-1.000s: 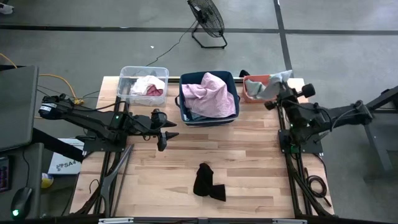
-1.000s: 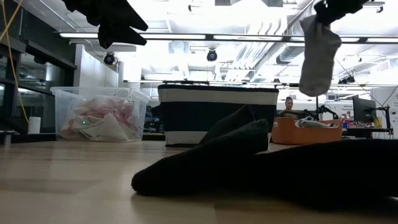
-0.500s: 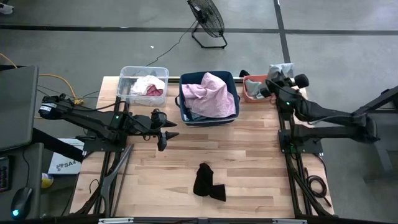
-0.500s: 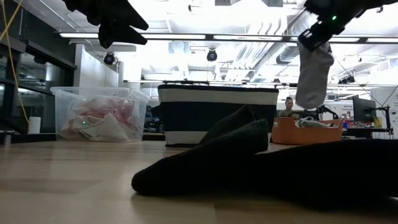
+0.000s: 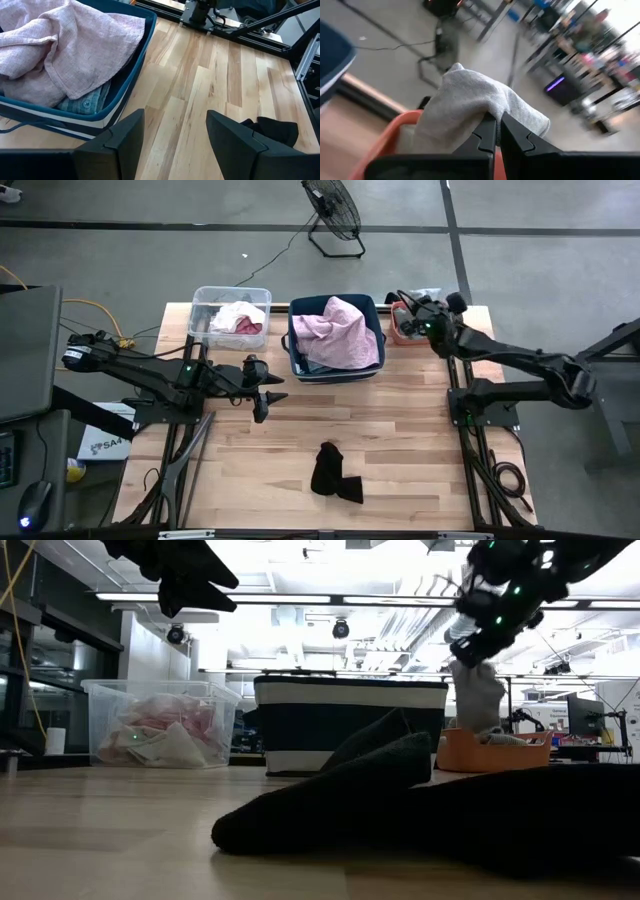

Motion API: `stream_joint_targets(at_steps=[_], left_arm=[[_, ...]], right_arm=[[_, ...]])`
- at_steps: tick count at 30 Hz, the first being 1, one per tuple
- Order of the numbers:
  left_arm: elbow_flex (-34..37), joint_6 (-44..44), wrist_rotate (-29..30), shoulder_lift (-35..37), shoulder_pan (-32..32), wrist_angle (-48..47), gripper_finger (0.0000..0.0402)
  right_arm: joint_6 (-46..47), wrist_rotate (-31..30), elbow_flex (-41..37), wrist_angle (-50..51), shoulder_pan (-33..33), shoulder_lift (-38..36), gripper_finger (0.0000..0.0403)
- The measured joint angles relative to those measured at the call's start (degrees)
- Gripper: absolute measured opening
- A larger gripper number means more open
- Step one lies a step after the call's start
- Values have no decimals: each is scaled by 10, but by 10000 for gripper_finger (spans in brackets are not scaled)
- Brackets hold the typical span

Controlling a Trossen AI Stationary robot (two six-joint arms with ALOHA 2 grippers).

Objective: Pick & Place Cloths
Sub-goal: Put the gray sock into the orange bin

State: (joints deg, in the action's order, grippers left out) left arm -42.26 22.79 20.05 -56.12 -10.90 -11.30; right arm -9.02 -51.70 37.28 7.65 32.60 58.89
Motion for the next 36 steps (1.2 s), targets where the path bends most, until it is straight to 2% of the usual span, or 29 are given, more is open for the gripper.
stream_joint_targets(at_steps=[5,13,17,20,31,36], left_arm=[[0,0,0,0,0,5,207],[0,-5,-1,0,0,4,207],[0,-7,-1,0,0,4,207],[0,-6,-1,0,0,4,207],[0,-2,-1,0,0,4,207],[0,-2,-1,0,0,4,207]], right_arm=[[105,67,0,29,38,60,3],[244,122,0,103,100,124,3],[288,197,0,119,126,143,3],[305,228,0,114,137,156,3],[387,232,0,108,162,244,3],[433,205,0,88,154,261,16]])
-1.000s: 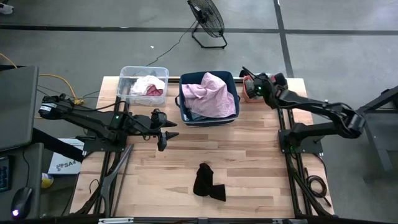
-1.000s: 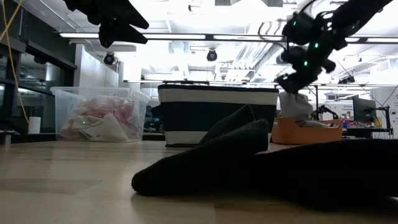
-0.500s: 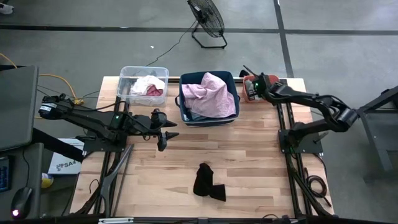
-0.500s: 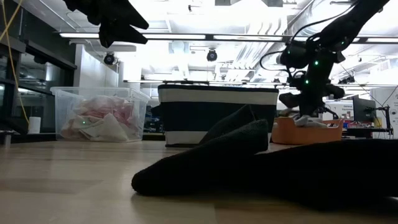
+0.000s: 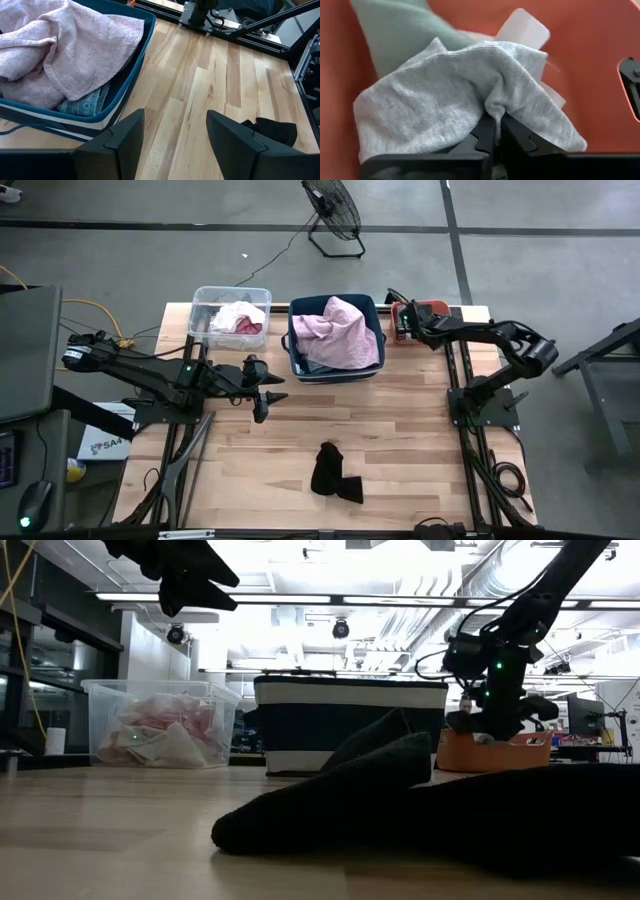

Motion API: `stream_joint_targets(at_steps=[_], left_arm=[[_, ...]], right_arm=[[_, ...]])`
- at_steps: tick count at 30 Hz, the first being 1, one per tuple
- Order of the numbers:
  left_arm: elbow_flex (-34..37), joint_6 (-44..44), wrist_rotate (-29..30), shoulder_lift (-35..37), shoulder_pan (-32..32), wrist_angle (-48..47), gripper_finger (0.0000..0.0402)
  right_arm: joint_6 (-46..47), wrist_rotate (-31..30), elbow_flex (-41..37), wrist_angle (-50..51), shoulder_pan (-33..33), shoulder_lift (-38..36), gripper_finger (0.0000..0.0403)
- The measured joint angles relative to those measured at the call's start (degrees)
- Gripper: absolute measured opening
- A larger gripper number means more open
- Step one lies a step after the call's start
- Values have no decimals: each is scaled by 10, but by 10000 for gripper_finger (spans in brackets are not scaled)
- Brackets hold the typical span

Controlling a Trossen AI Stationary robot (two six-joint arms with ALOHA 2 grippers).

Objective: Pick & Place Cloths
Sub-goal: Put the gray sock into the orange bin

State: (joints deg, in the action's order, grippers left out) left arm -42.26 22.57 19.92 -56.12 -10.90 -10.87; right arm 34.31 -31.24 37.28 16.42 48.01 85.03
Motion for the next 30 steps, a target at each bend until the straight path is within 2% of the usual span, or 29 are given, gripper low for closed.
stream_joint_targets(at_steps=[5,19,24,30], left_arm=[[0,1,0,0,0,0,207],[0,4,0,0,0,-2,207],[0,5,0,0,0,-4,207],[0,6,0,0,0,-4,207]], right_arm=[[24,-3,0,-7,0,0,53],[50,-3,0,-14,0,-16,191],[51,-4,0,-12,0,-48,216],[51,-4,0,-12,0,-79,223]])
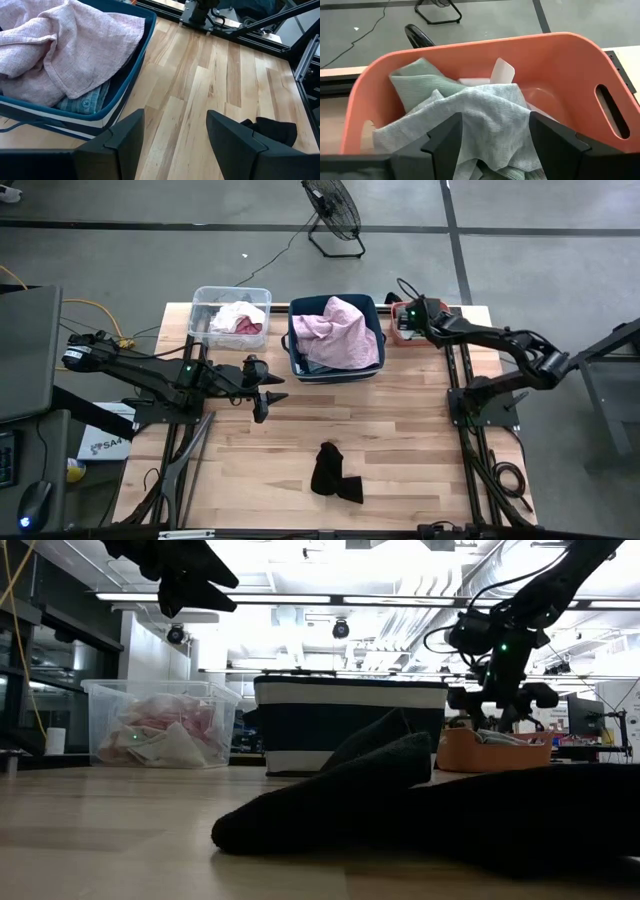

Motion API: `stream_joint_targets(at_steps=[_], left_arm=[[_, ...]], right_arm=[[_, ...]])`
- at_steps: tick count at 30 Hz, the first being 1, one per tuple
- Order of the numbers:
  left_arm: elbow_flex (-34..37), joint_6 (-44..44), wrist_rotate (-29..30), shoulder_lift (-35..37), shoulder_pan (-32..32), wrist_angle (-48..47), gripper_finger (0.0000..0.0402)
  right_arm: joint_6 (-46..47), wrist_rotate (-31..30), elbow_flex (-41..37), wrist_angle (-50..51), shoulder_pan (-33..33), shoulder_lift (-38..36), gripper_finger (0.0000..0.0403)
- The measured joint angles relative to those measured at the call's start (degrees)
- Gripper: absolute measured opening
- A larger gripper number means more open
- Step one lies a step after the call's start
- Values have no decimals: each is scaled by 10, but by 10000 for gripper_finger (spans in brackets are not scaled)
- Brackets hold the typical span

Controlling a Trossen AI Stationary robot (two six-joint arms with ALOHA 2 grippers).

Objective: Pick & Place Cloths
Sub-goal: Put the gray sock into the orange bin, then put the black sock into the orange bin

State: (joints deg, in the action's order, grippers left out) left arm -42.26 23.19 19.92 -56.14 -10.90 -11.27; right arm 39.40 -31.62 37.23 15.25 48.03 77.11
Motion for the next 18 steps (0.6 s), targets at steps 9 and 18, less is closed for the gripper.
stream_joint_targets(at_steps=[9,18], left_arm=[[0,0,0,0,0,-5,207],[0,-1,-1,0,0,-13,207]], right_arm=[[-19,22,0,20,-11,-43,223],[-52,30,0,73,-115,-142,223]])
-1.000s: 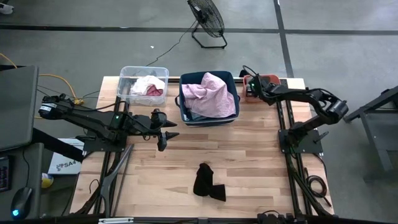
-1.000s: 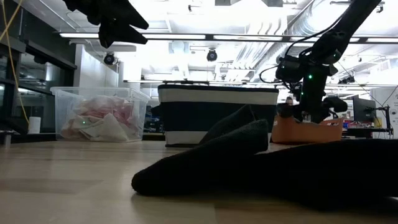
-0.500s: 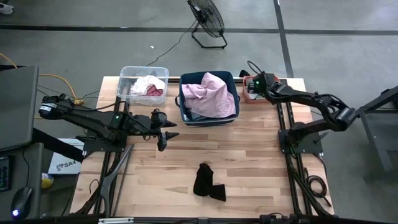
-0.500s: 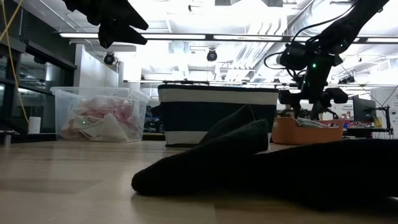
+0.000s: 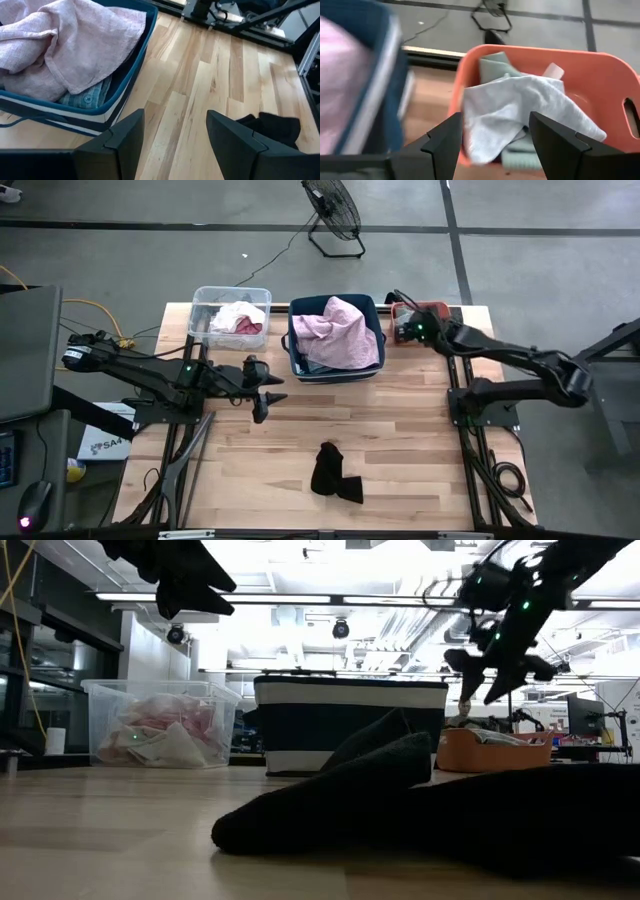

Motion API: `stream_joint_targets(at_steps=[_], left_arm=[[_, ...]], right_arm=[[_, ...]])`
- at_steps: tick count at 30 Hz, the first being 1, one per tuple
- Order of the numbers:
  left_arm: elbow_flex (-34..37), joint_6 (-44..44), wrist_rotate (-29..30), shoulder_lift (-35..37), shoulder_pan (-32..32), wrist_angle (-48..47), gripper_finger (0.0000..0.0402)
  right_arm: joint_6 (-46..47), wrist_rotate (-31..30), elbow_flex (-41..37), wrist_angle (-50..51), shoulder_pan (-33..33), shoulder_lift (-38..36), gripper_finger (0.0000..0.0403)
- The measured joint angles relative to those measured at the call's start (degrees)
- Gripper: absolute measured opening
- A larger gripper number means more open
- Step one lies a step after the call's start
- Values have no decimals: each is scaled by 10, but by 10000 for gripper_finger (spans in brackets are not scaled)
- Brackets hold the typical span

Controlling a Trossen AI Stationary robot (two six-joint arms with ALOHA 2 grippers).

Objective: Pick & Place Cloths
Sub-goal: Put the black sock into the orange bin

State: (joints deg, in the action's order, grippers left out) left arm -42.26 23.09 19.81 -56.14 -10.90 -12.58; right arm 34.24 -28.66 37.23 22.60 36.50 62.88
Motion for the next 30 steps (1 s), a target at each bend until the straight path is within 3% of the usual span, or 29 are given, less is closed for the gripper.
stream_joint_targets(at_steps=[6,10,21,30], left_arm=[[0,-39,-8,-14,0,-1,207],[0,-105,-18,-50,0,52,207],[0,-228,-142,-178,0,211,207],[-25,-276,-212,-268,0,253,207]], right_arm=[[-23,-3,0,37,-81,-68,223],[-48,-3,0,42,-144,-108,223],[-62,-63,0,58,-308,-171,223],[-56,-116,0,66,-407,-171,223]])
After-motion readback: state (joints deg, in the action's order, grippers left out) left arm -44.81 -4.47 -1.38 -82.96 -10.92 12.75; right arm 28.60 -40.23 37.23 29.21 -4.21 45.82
